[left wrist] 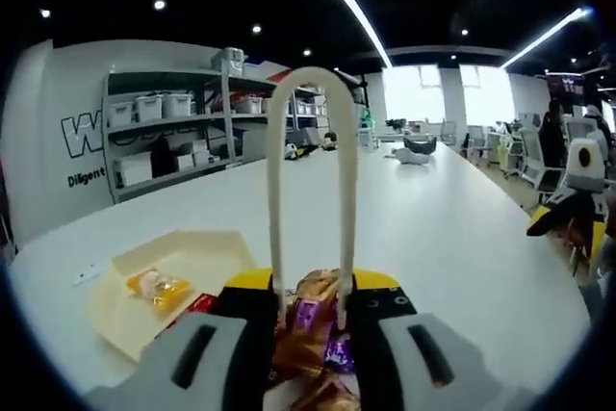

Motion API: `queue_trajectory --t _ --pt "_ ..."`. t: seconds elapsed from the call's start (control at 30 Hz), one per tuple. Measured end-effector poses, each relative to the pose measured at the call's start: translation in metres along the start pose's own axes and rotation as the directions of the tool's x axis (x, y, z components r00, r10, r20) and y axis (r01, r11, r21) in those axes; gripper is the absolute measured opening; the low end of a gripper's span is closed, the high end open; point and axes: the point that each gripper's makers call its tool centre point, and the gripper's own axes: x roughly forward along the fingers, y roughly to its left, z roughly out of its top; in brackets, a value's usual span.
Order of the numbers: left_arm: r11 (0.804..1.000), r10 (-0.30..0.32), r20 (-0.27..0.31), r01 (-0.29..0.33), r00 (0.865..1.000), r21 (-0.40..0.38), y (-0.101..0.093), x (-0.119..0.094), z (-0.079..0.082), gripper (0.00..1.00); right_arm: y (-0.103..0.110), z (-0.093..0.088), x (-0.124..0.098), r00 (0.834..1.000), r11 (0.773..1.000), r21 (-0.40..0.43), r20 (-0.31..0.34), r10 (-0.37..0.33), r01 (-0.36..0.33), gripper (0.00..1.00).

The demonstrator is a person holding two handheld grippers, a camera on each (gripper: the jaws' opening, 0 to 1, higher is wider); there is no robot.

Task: Place the target food into the container with the food tongs after gripping and lifting it, then release it inside without dropping or visibly crushing the food.

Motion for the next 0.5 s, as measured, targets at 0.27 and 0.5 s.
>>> queue_trajectory --t 0.27,0.5 --pt "0.999 0.037 -0.028 -0.038 0.999 -0.037 0.0036 0.0012 -0.0012 0.23 -0.0018 -0.0018 0.0003 1.0 1.0 -0.007 -0.012 -0.003 0.003 0.51" --pt "0.964 0.082 -0.038 -0.089 0.996 -0.251 0.0098 -0.0001 -0.0024 0.19 -0.0009 0.0002 -0.0002 1.0 1.0 -0.012 -0.011 -0.002 0.002 0.51"
